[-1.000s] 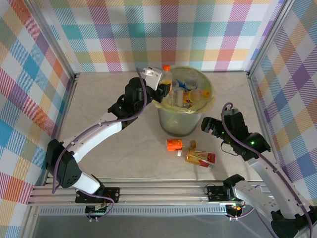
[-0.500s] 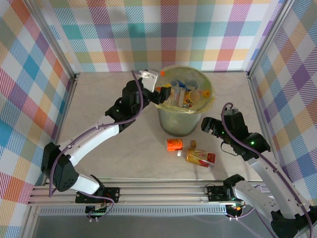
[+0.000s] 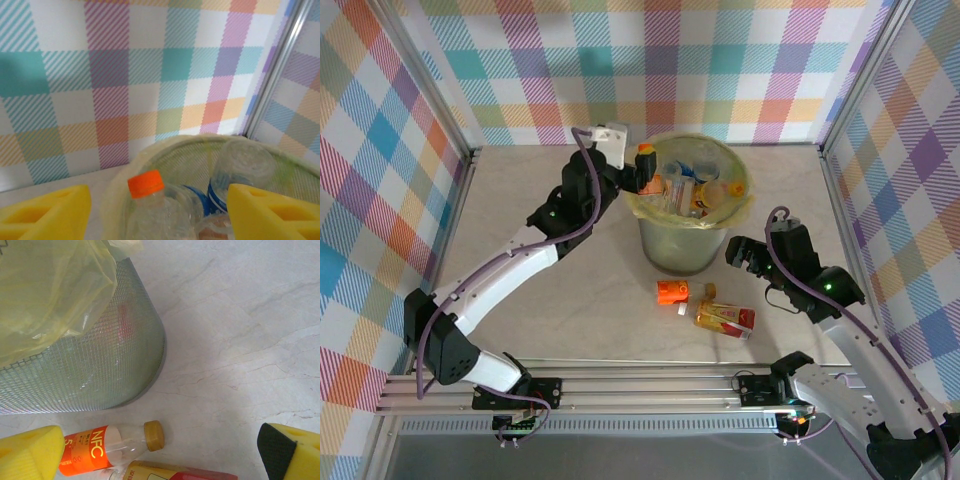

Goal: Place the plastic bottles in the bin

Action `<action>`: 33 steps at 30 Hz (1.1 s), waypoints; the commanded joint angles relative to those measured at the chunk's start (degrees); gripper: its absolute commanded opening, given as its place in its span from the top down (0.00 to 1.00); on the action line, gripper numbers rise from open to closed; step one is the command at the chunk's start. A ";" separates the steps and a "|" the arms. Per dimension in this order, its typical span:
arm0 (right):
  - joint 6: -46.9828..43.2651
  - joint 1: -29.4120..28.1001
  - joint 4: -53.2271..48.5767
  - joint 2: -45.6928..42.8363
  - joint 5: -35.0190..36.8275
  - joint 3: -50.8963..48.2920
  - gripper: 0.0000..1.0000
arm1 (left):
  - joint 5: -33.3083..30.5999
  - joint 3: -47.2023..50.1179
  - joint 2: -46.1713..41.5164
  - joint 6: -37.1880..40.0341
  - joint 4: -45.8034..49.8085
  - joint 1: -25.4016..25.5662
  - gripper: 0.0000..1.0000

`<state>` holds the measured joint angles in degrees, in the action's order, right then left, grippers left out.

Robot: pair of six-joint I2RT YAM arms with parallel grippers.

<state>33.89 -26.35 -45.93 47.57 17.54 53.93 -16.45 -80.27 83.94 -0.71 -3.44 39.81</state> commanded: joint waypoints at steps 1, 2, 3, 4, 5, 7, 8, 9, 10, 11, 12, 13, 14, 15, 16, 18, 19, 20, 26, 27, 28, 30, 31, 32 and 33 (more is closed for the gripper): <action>0.21 -0.29 0.07 0.13 0.16 1.08 0.00 | -4.05 -6.07 2.22 -4.28 6.31 -1.15 0.28; 0.21 -0.28 0.05 0.08 0.21 1.17 0.00 | -4.32 -8.28 3.19 -5.14 8.51 -1.52 0.28; 0.18 -0.29 0.06 0.11 0.21 1.22 0.00 | -4.34 -9.64 4.16 -5.78 10.06 -2.02 0.30; 0.18 -0.28 0.05 0.10 0.11 1.26 0.00 | -4.21 -10.97 5.02 -6.62 11.31 -2.56 0.33; 0.21 -0.28 0.13 0.15 0.13 1.26 0.00 | -3.69 -11.99 5.96 -7.27 12.12 -3.17 0.36; 0.21 -0.28 0.22 0.32 0.04 1.26 0.00 | -2.52 -13.40 7.47 -8.11 12.49 -4.02 0.38; 0.21 -0.28 0.16 0.32 -0.04 1.34 0.00 | -2.17 -13.97 8.24 -8.37 12.50 -4.49 0.39; 0.21 -0.28 0.16 0.30 -0.05 1.35 0.00 | -1.98 -14.66 8.99 -8.37 12.57 -4.72 0.41; 0.21 -0.28 0.13 0.34 -0.14 1.35 0.00 | -1.91 -15.52 9.93 -8.36 12.73 -5.07 0.44; 0.21 -0.29 0.13 0.33 -0.14 1.36 0.00 | -1.72 -16.59 10.85 -8.38 13.20 -5.39 0.46; 0.21 -0.28 0.02 0.28 -0.14 1.35 0.00 | -1.41 -17.72 12.01 -8.39 13.77 -5.66 0.48; 0.22 -0.35 -0.03 0.20 -0.10 1.35 0.00 | -1.03 -18.58 12.92 -8.26 14.29 -5.84 0.48; 0.21 -0.28 -0.03 0.16 -0.07 1.35 0.00 | -0.72 -19.66 13.91 -8.12 14.91 -6.05 0.49; 0.25 -0.28 -0.11 0.14 -0.03 1.35 0.00 | -0.38 -20.51 14.72 -8.00 15.24 -6.21 0.49; 0.28 -0.28 -0.17 0.05 0.04 1.34 0.00 | 0.04 -21.31 15.60 -7.76 15.54 -6.33 0.49; 0.29 -0.30 -0.28 -0.09 0.04 1.26 0.00 | 0.98 -22.90 17.11 -7.45 16.41 -6.41 0.49; 0.37 -0.28 -0.30 -0.16 0.08 1.26 0.00 | 1.27 -23.57 17.68 -7.44 17.17 -6.42 0.49; 0.38 -0.27 -0.38 -0.12 0.11 1.24 0.00 | 1.39 -23.87 18.26 -7.62 17.62 -6.41 0.49; 0.56 -0.31 -0.56 -0.38 0.26 0.99 0.00 | 1.47 -21.18 17.80 -9.75 17.82 -6.46 0.53; 0.55 -0.28 -0.57 -0.38 0.27 1.00 0.00 | 1.77 -20.18 17.31 -10.13 17.48 -6.42 0.54; 0.56 -0.28 -0.56 -0.44 0.30 1.00 0.00 | 2.03 -19.44 16.78 -10.39 16.98 -6.46 0.54; 0.56 -0.29 -0.39 -0.42 0.30 0.91 0.00 | 2.81 -17.63 15.50 -11.16 16.17 -6.41 0.54; 0.52 -0.31 -0.32 -0.40 0.30 0.85 0.00 | 3.06 -16.86 15.15 -11.31 15.94 -6.41 0.54; 0.65 -0.29 -0.25 -0.38 0.21 0.82 0.00 | 3.34 -16.19 14.70 -11.57 15.84 -6.41 0.55; 0.65 -0.28 -0.18 -0.38 0.12 0.74 0.00 | 3.50 -15.67 14.35 -11.70 15.84 -6.41 0.55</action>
<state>33.89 -26.35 -46.02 47.79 17.54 53.95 -14.59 -97.65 101.47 -10.98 13.32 33.80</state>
